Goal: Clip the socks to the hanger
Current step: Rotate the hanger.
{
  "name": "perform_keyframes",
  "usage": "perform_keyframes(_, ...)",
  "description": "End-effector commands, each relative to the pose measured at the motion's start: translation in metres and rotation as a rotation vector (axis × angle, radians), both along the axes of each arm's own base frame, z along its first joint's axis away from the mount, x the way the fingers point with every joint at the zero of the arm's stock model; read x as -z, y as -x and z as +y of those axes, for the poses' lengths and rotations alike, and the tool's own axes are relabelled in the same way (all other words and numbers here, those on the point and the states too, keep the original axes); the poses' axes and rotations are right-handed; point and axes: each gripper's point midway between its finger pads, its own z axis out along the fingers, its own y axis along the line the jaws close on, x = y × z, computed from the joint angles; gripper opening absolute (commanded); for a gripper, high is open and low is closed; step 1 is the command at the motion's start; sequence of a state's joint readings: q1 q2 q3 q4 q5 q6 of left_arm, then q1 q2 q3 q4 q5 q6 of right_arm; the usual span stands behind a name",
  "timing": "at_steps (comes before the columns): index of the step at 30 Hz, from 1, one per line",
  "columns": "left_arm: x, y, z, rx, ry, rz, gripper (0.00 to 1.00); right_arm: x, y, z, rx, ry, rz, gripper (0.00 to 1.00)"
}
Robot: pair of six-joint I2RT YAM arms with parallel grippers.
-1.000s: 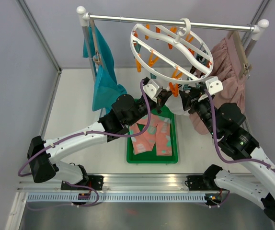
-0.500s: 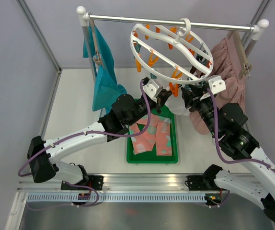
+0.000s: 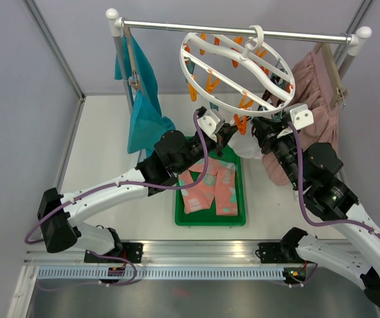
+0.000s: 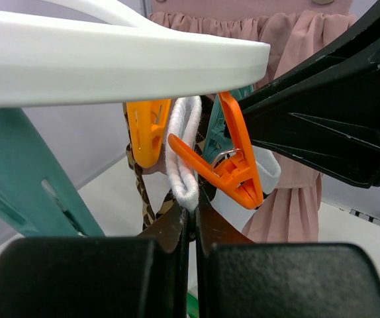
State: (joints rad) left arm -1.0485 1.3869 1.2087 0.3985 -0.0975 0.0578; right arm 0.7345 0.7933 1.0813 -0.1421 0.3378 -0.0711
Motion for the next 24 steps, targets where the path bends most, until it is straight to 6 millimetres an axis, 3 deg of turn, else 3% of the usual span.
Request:
perform_keyframes(1,-0.017,0.002,0.004,0.005,0.057,-0.017,0.02,-0.02,0.003,-0.004,0.006,-0.053,-0.032,0.17)
perform_keyframes(5,-0.019,0.001,0.004,0.004,0.059,-0.019,0.02,-0.017,0.003,-0.005,0.008,-0.048,-0.024,0.3)
perform_keyframes(11,-0.019,0.001,0.004,0.005,0.056,-0.02,0.02,-0.013,0.008,-0.013,0.021,-0.04,-0.029,0.4)
perform_keyframes(24,-0.02,0.001,0.006,0.011,0.051,-0.02,0.02,-0.012,0.016,-0.003,-0.061,0.031,-0.065,0.49)
